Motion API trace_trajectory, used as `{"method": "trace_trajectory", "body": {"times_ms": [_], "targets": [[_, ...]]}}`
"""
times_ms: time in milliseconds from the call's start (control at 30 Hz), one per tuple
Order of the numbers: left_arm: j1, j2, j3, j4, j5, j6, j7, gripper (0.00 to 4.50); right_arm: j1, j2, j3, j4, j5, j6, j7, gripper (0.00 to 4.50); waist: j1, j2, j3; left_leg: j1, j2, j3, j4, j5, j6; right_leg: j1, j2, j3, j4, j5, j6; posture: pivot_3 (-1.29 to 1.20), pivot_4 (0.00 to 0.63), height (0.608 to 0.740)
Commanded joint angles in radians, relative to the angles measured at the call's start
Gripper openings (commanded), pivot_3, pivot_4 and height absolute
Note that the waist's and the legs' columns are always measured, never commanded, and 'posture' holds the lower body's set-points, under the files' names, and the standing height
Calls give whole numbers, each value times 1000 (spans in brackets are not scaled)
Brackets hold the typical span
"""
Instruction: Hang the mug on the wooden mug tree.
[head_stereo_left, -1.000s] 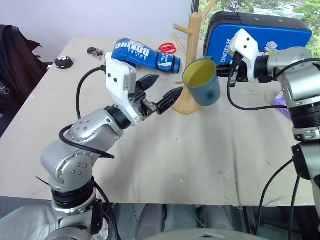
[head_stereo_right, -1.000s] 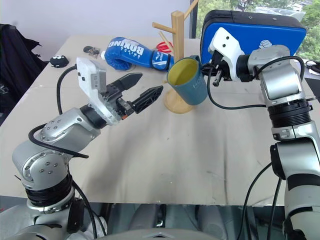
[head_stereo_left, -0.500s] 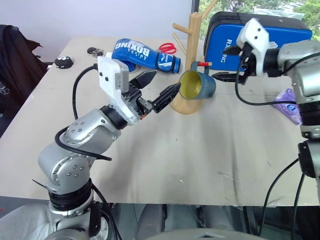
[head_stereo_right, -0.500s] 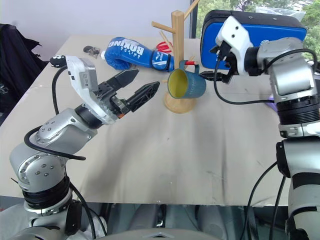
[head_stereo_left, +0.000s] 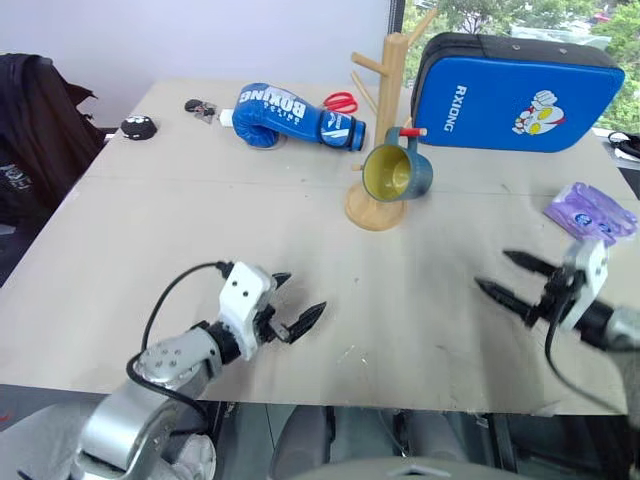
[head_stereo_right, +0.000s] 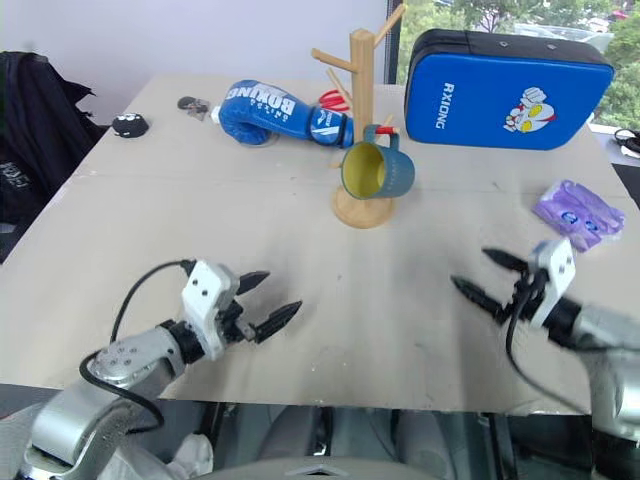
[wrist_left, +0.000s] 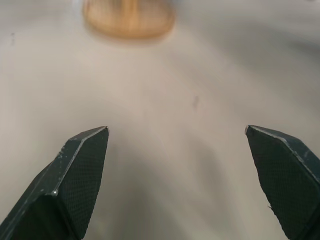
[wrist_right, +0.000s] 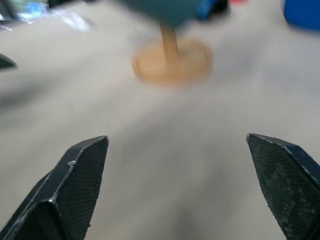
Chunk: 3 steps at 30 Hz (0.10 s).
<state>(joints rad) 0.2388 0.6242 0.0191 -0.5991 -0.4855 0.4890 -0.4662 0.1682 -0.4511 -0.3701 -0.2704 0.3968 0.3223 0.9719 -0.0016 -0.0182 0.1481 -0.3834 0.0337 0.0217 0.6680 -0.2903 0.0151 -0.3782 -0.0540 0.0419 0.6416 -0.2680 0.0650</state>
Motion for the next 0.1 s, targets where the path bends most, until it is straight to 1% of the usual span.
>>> {"method": "trace_trajectory", "body": {"times_ms": [33, 100], "targets": [[7, -23, -17, 20, 47, -103, -46, 4500, 28, 26, 1, 46, -46, -199, -25, 4476, -10, 0, 0, 1, 0, 0, 0, 0, 0, 1, 0, 1, 0, 0, 0, 0, 150, 737], [18, -30, -32, 42, 79, -143, -69, 4500, 51, 42, 10, 105, -63, -290, -25, 4476, -15, -1, 0, 4, 1, 0, 0, 0, 0, 2, 0, 4, 0, 0, 0, 0, 150, 737]]}}
